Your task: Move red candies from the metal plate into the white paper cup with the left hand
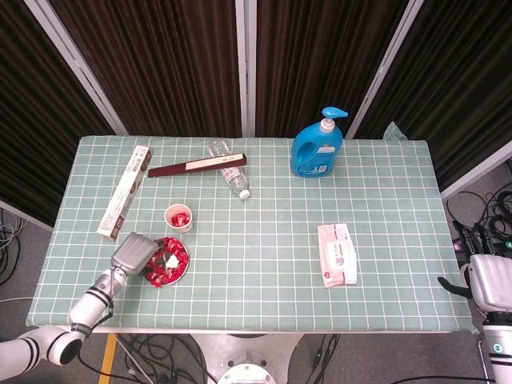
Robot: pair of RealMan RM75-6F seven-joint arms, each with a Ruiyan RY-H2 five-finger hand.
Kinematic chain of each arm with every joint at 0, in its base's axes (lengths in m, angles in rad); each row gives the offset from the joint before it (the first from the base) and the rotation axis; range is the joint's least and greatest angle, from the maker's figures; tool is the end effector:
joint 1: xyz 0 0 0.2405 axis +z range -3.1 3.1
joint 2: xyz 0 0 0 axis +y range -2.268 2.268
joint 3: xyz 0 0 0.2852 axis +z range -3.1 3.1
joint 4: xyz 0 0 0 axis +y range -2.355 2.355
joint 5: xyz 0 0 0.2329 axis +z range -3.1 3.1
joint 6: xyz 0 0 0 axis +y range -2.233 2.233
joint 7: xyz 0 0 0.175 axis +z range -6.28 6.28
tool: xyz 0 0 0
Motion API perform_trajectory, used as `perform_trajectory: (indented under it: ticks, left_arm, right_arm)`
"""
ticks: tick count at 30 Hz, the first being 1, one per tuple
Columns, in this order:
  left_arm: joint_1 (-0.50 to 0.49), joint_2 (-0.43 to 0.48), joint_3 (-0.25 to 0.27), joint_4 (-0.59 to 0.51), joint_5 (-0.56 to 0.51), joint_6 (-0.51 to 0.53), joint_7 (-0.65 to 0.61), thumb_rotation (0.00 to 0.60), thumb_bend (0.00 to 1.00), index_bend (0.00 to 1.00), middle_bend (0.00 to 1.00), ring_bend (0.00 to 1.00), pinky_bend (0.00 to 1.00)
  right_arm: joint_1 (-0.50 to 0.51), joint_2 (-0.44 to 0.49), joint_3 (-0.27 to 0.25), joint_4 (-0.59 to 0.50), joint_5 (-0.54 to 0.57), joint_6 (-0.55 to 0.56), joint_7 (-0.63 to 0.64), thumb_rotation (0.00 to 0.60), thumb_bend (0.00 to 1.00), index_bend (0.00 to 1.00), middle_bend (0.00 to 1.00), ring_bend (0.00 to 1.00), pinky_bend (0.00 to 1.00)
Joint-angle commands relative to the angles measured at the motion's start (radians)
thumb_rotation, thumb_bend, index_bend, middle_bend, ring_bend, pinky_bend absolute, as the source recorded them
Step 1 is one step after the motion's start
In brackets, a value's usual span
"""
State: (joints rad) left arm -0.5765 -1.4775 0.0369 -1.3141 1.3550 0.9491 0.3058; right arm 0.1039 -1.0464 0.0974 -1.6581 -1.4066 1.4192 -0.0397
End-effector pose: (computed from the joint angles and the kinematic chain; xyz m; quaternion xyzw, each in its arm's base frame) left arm -0.2894 0.3399 -0.0419 -0.8151 -0.3061 -0.2333 0.4330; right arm -0.3511 -0.2329 0.1758 0.5845 -0.3889 0.3587 0.6152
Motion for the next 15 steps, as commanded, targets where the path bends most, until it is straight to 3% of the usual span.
perform_trajectory:
  ticks: [1, 8, 15]
  left_arm:
    - [-0.005, 0.009, -0.001, -0.008, 0.014, -0.001, -0.008, 0.6, 0.19, 0.47, 0.99, 0.98, 1.0]
    - [-0.033, 0.099, 0.011, -0.066, 0.028, -0.068, -0.046, 0.6, 0.25, 0.47, 0.99, 0.97, 1.0]
    - [-0.08, 0.106, 0.019, -0.033, 0.051, -0.141, -0.03, 0.6, 0.31, 0.45, 0.98, 0.97, 1.0]
  right_arm:
    - [0.0, 0.0, 0.001, 0.0, -0.001, 0.001, 0.0, 0.6, 0.02, 0.0, 0.17, 0.0, 0.39]
    - [-0.001, -0.001, 0.0, 0.002, 0.001, 0.001, 0.001, 0.6, 0.02, 0.0, 0.17, 0.01, 0.4]
    - [-0.009, -0.002, -0.003, 0.005, -0.001, 0.011, 0.007, 0.6, 0.02, 0.0, 0.17, 0.01, 0.4]
